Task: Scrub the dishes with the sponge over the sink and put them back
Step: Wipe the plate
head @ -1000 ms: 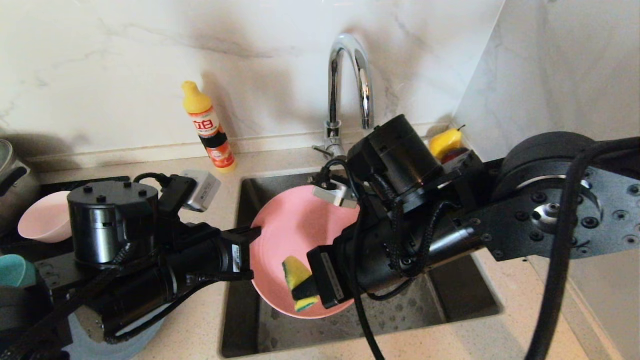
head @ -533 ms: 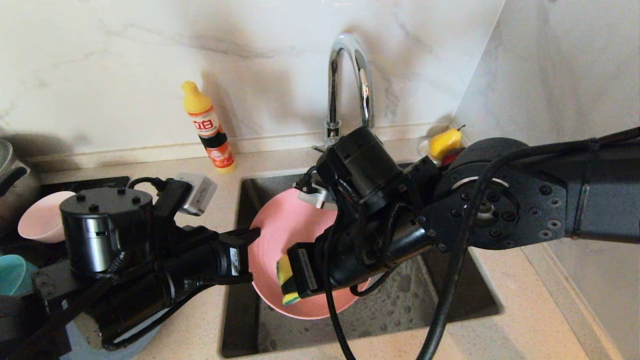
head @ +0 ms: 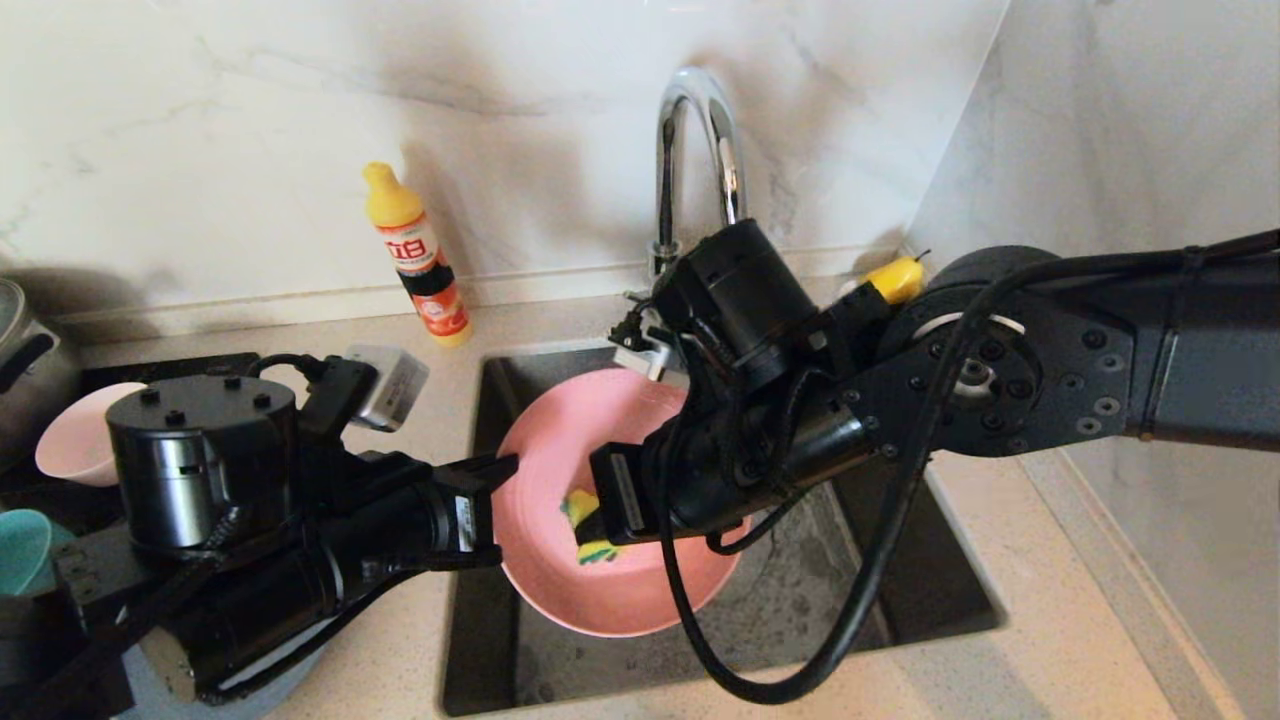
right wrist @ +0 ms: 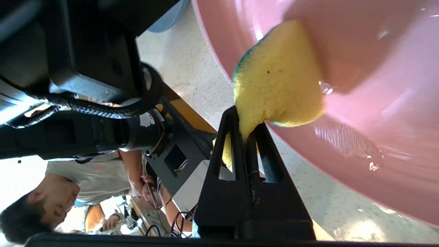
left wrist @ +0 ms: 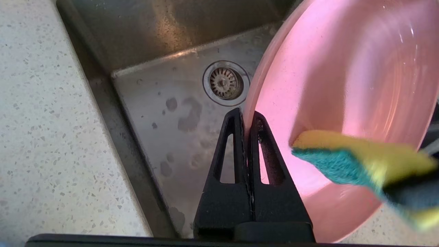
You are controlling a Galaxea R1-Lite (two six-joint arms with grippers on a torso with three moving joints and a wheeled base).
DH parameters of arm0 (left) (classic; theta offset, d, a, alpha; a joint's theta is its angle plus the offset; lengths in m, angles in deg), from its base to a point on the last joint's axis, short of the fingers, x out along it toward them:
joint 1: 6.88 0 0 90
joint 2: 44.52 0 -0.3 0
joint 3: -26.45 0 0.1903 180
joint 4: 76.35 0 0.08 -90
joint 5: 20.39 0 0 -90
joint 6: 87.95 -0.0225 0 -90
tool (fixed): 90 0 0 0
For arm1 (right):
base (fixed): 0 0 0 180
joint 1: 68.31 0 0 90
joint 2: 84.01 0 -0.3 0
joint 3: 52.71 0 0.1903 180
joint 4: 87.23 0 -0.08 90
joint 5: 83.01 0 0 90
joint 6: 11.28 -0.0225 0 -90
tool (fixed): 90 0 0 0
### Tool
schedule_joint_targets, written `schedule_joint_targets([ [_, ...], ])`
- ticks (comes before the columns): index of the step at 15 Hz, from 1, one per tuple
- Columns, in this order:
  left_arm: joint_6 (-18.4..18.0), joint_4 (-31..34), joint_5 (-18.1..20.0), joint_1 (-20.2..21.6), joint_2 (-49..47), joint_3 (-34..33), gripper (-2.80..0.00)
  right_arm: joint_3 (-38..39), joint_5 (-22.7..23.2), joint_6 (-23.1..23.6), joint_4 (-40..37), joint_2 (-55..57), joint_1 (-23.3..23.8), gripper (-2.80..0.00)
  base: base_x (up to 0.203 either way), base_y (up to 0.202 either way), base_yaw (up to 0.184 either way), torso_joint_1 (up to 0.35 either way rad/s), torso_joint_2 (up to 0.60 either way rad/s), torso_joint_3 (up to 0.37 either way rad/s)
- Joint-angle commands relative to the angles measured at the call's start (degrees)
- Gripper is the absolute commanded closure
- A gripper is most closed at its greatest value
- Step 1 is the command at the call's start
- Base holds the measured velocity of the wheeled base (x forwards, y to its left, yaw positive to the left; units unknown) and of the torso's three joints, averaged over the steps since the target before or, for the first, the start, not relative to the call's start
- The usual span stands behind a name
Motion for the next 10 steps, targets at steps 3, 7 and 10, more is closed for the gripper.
schedule_joint_targets([
  [3,0.1,-0.3,0.5,0.0,0.5,-0.8,0.0,-2.8,0.1,-0.1,-1.7,0.0,1.6,0.0,0.0,0.0,0.0,0.0,0.0,0.0],
  [7,0.2,-0.3,0.8,0.0,0.8,-0.8,0.0,-3.8,0.1,-0.1,-1.9,-1.0,4.0,0.0,0.0,0.0,0.0,0.0,0.0,0.0],
  [10,0.2,-0.3,0.8,0.0,1.3,-0.8,0.0,-3.6,0.1,0.0,-3.7,-2.6,5.9,0.0,0.0,0.0,0.0,0.0,0.0,0.0],
])
